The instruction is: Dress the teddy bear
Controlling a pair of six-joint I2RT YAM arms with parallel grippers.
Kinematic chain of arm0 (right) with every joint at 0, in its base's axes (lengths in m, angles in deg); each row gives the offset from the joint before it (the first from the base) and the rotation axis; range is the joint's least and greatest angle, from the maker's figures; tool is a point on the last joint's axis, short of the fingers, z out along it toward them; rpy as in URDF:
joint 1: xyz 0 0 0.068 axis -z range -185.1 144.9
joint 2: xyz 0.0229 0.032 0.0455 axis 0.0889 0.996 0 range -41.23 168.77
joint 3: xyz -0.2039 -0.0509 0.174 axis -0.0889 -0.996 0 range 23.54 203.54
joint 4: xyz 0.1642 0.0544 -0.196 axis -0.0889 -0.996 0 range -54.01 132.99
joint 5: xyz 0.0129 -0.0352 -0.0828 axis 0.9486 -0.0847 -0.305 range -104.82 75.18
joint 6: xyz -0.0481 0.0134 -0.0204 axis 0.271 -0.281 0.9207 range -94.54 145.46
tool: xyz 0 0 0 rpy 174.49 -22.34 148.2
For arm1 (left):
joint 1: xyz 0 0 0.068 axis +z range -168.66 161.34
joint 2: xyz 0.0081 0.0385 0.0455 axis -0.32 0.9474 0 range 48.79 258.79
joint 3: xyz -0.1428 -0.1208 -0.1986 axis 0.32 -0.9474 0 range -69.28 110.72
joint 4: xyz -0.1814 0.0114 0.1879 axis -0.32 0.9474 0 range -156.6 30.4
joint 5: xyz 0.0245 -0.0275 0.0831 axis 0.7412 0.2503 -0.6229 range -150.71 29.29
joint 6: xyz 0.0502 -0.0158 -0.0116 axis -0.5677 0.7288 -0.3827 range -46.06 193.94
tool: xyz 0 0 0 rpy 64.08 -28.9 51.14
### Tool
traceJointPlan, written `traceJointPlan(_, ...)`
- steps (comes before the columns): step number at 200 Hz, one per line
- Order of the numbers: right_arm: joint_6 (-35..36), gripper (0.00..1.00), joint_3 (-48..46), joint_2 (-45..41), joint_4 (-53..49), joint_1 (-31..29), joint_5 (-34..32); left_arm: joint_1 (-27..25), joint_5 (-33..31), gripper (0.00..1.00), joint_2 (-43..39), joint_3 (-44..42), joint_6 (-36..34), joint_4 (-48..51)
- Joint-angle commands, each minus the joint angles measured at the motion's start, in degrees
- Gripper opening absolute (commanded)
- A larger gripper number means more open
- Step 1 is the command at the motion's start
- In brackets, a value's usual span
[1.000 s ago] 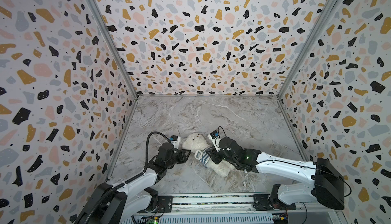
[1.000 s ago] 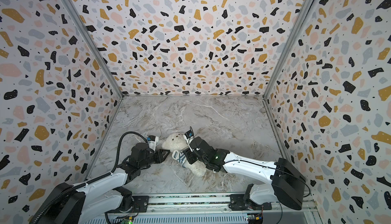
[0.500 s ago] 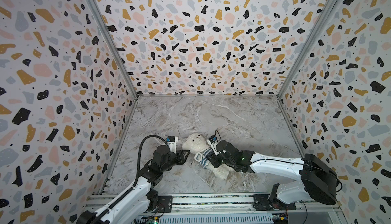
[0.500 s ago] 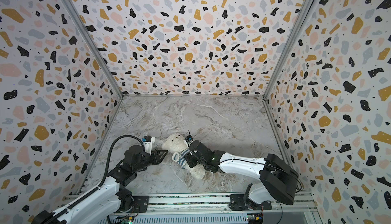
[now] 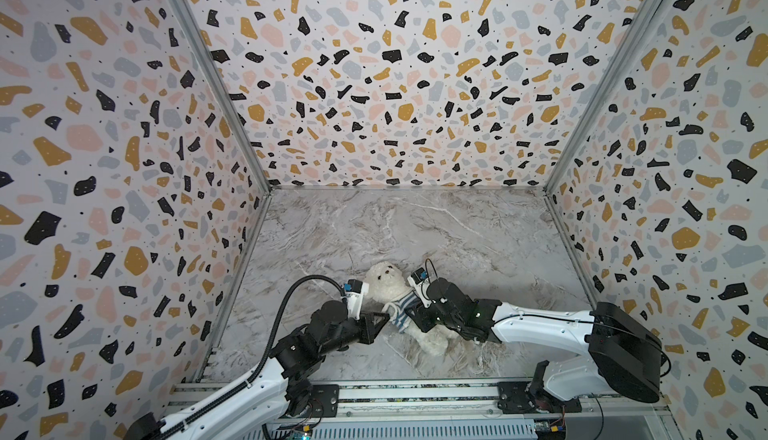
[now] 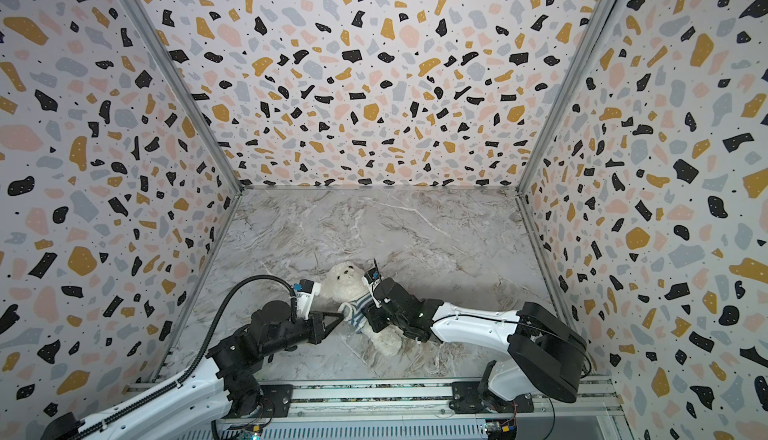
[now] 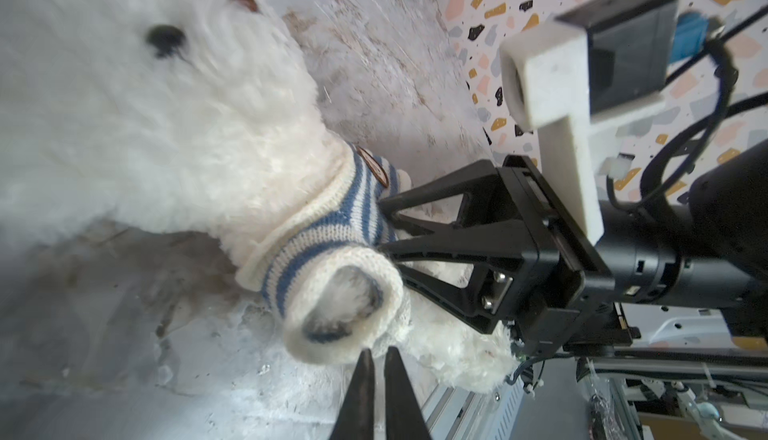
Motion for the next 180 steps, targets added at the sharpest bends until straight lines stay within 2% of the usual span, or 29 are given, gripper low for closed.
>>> traceJointPlan(1,-0.7,0.38,-1.8,-0.8,-3.0,0.1,0.4,-0.9,-3.8,0.05,1.5,2.0,1.9,-1.4)
traceJointPlan(65,-0.9,0.37,-2.8,-1.6,-2.8,-0.5,0.6,-0.9,-5.1,0.03,5.4,2.3,2.0,-4.6)
traceJointPlan(114,-1.1,0.37,-2.7,-1.3,-2.4,-1.4,0.5,-0.9,-5.4,0.16,7.2,1.7,2.0,-6.7)
traceJointPlan(142,-1.2,0.37,-2.6,-1.3,-2.3,-1.8,0.4,-0.9,-5.7,0.24,7.7,0.6,4.5,-8.6)
traceJointPlan(180,-1.1,0.37,-2.4,-1.2,-2.3,-2.1,0.3,-0.9,-6.4,0.29,9.3,0.1,4.7,-9.7)
